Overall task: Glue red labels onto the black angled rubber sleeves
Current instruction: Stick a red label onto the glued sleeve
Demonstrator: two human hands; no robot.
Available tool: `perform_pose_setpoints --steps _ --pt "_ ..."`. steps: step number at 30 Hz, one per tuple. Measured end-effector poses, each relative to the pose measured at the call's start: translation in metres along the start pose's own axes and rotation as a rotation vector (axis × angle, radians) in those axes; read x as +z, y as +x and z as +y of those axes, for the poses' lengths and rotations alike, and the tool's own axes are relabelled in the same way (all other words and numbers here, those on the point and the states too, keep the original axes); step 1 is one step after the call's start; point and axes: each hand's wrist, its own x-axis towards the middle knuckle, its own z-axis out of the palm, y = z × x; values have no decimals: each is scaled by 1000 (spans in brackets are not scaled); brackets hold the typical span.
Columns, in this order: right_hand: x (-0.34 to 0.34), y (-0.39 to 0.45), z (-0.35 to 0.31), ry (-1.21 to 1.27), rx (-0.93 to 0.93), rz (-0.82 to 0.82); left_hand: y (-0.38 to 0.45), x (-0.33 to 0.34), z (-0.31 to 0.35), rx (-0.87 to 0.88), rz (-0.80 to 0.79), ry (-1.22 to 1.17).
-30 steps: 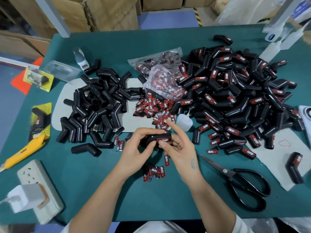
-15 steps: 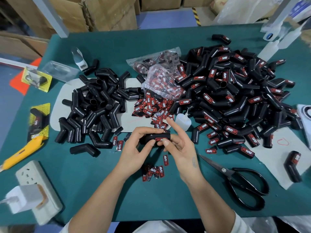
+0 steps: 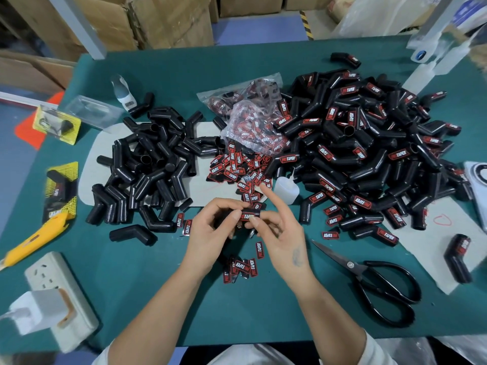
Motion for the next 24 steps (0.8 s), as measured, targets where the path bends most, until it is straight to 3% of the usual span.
perform_pose_setpoints --steps 11,24 --pt "-5 5 7 128 71 -9 -2 -2 -4 390 -107 379" --pt "-7 3 4 146 95 -35 2 -6 -10 260 -47 262"
